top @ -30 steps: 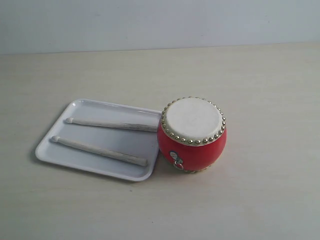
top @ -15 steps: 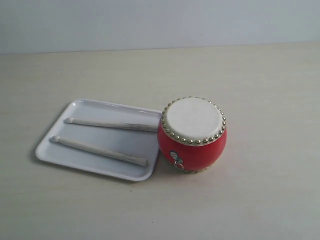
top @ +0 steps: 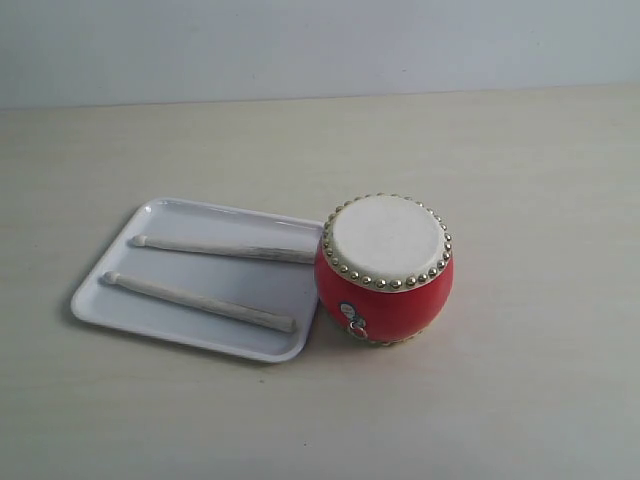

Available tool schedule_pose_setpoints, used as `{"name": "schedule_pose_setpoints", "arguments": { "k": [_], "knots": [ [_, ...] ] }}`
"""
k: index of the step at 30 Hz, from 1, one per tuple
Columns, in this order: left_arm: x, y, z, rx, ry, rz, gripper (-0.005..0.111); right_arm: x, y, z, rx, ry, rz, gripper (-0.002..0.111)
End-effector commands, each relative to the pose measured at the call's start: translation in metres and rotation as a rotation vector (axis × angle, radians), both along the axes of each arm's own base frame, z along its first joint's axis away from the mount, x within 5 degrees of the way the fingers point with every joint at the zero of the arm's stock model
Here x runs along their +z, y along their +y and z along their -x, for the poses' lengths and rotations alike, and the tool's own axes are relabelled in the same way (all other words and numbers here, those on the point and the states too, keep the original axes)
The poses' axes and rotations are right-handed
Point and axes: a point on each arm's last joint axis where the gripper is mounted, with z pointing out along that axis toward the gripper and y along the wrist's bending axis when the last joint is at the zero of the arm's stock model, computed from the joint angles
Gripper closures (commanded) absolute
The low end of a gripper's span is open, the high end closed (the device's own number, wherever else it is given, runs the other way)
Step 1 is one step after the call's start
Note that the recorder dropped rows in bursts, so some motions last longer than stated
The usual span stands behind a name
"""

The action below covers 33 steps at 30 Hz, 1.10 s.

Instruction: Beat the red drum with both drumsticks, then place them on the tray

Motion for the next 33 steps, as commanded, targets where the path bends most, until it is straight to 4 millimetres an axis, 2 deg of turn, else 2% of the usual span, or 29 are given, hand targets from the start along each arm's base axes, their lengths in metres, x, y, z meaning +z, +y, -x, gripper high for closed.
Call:
{"name": "schedule_pose_setpoints", "arguments": {
  "k": [1,7,17,33],
  "knots": [
    [-0.001,0.000,0.000,0.002,-0.002,-0.006,0.107,-0.014,-0.003,-0.003,-0.024,-0.005,0.036,0.108],
    [-0.001,0.000,0.000,0.002,-0.002,-0.006,0.107,-0.026,-0.005,-0.006,-0.028,-0.012,0.119,0.108],
    [-0.001,0.000,0.000,0.002,-0.002,-0.006,0.107,-0.027,-0.005,-0.006,-0.043,-0.016,0.028,0.108],
    [-0.001,0.000,0.000,0.002,-0.002,-0.006,0.107,-0.027,-0.006,-0.006,-0.075,-0.016,0.020,0.108]
  ]
}}
